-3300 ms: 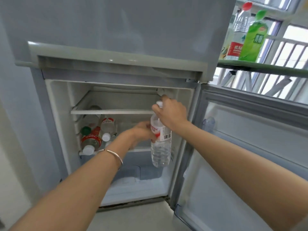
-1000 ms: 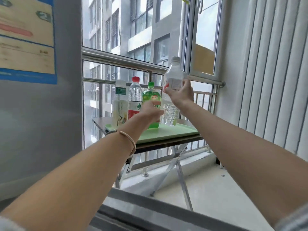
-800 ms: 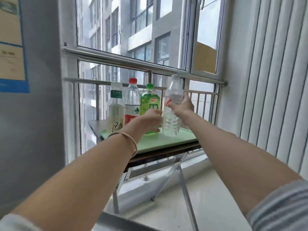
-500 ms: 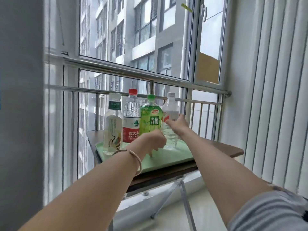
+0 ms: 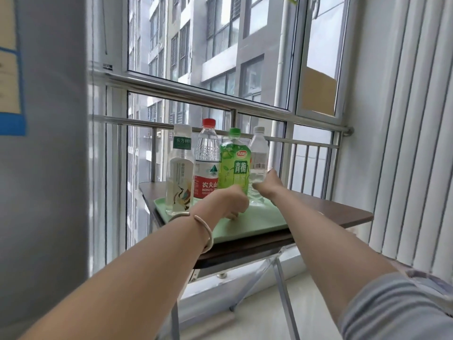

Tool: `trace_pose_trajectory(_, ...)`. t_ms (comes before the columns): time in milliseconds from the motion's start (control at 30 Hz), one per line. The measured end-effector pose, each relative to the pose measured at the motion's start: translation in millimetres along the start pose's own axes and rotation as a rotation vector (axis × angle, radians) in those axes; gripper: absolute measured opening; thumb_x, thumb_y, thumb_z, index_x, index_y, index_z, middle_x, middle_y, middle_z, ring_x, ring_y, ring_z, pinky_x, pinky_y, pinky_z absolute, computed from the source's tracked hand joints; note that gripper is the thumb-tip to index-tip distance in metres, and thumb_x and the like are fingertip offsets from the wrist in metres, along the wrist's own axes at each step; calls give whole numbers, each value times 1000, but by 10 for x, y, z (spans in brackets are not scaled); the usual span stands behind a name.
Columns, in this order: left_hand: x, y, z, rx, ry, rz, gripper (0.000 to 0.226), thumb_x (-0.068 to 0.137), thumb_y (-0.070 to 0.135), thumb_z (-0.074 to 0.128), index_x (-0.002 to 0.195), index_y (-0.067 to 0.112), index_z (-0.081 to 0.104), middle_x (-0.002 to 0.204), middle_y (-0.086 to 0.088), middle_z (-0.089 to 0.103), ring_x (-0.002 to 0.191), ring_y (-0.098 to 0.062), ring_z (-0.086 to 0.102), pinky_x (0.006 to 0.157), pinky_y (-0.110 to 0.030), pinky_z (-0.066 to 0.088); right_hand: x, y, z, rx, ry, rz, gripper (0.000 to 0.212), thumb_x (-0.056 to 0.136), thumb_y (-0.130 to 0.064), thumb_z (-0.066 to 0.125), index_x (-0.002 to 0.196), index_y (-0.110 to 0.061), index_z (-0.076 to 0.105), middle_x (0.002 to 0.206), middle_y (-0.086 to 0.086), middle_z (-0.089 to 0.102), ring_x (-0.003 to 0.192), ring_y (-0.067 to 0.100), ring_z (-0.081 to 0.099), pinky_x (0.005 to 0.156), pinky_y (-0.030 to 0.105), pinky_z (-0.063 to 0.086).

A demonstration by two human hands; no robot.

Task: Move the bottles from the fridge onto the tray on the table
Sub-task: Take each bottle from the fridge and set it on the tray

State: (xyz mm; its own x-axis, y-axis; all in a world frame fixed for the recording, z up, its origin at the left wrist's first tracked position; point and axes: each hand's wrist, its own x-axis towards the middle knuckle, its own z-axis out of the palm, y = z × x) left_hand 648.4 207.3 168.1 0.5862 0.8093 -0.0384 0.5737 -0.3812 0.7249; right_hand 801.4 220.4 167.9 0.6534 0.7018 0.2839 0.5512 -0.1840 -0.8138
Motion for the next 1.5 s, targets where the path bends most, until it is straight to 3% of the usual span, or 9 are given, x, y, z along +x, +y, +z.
trace_pose_trajectory(100,-28,-23,-30,-7,12,2,50,90,-4,40,139,5,43,127,-19,55,109,-29,62,93,-38,55,27,8,83,11,-34,15,86,87,-14,66,151,-12,8,144,17,44,124,36,50,100,46,48)
trace_pose_trajectory(300,-34,-82,-86,-39,7,10,59,94,-1,39,150,16,29,133,-17,50,115,-28,60,96,-37,53,139,59,127,104,-2,38,76,88,-7,57,150,-9,13,143,16,44,127,37,47,103,43,44)
trace_pose_trajectory(400,-1,-85,-101,-47,6,12,66,93,-3,39,152,23,25,135,-16,49,114,-26,60,94,-35,55,217,-19,121,295,27,67,74,89,-26,56,149,-9,17,149,17,39,132,38,42,109,48,38)
trace_pose_trajectory(533,-4,-57,-92,-15,2,15,74,92,-7,40,154,28,18,142,-15,40,91,-19,57,95,-34,54,216,-69,153,352,-24,46,100,85,-65,53,152,-10,4,158,18,25,142,39,30,114,53,26)
trace_pose_trajectory(700,17,-20,-65,57,14,29,81,93,-6,40,154,32,5,148,-16,34,84,-16,54,96,-33,53,288,95,176,320,-11,-33,70,95,-39,53,148,-13,15,152,20,33,136,41,38,110,53,32)
trace_pose_trajectory(867,54,-13,-42,131,8,24,83,93,-4,40,154,34,-1,152,-18,26,72,-15,45,98,-34,52,271,139,75,264,-91,-54,69,98,-42,47,152,-18,10,159,14,23,140,40,32,111,54,27)
trace_pose_trajectory(1067,19,-55,-36,92,26,18,83,92,-7,39,154,31,-1,154,-20,20,111,-24,56,98,-34,52,238,226,-111,203,-216,-62,66,98,-49,42,152,-22,14,160,11,21,143,36,29,116,54,25)
trace_pose_trajectory(1300,-27,-86,-40,70,12,10,82,94,-3,41,154,30,-3,157,-17,11,101,-20,52,100,-31,51,198,228,-135,359,-290,6,63,98,-32,51,151,-31,17,160,7,23,145,29,28,115,51,29)
trace_pose_trajectory(1500,-30,-105,-44,32,24,18,80,94,-1,43,155,28,0,157,-14,12,98,-18,52,97,-30,52,209,267,-53,226,-199,-62,103,66,-46,84,147,-27,22,148,12,40,131,34,45,107,53,38)
